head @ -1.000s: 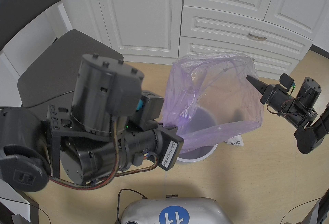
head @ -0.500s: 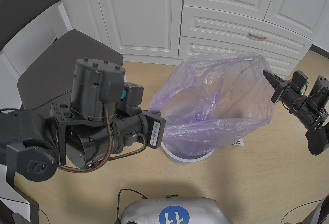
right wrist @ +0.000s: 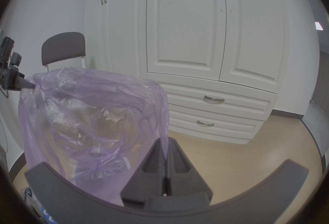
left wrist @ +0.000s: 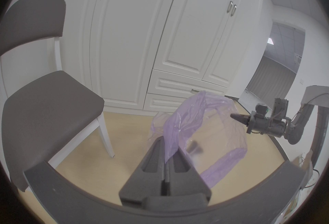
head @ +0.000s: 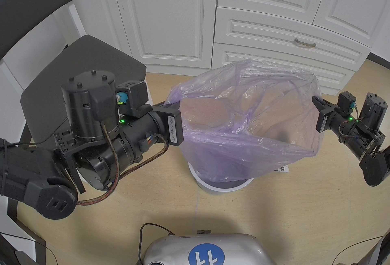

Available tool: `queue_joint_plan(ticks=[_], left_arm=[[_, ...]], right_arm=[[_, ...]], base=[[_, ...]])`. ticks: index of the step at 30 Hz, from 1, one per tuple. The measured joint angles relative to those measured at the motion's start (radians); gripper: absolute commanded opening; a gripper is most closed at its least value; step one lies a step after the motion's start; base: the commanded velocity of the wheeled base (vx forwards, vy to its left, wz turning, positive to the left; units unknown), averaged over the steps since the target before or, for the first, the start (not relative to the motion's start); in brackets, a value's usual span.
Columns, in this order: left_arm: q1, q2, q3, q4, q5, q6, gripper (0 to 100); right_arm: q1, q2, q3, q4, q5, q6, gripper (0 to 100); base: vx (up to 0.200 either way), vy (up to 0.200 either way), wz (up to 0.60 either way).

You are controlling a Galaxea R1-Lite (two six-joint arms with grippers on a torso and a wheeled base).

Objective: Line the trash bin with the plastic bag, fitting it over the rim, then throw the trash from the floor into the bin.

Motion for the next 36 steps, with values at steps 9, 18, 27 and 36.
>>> queue_joint_plan(ticks=[9,18,27,36], left_arm=[[0.08,0.052,0.01,-0.033,-0.021,-0.004,0],[0.143,0.103,-0.004,-0.12,-0.086,-0.007,0],[0.178,0.173,-0.01,-0.213,-0.083,-0.003,0],[0.235,0.177,-0.005,-0.211,-0.089,0.005,0]], right_arm=[[-0.002,0.002,0.046,0.009,-0.005,-0.124,0],[-0.081,0.002,0.08,0.005,0.011,-0.207,0],[-0.129,0.001,0.097,0.003,0.067,-0.236,0],[-0.171,-0.01,0.104,0.006,0.062,-0.281,0]], base=[[0.0,0.0,0.0],[0.0,0.0,0.0],[0.0,0.0,0.0],[0.0,0.0,0.0]])
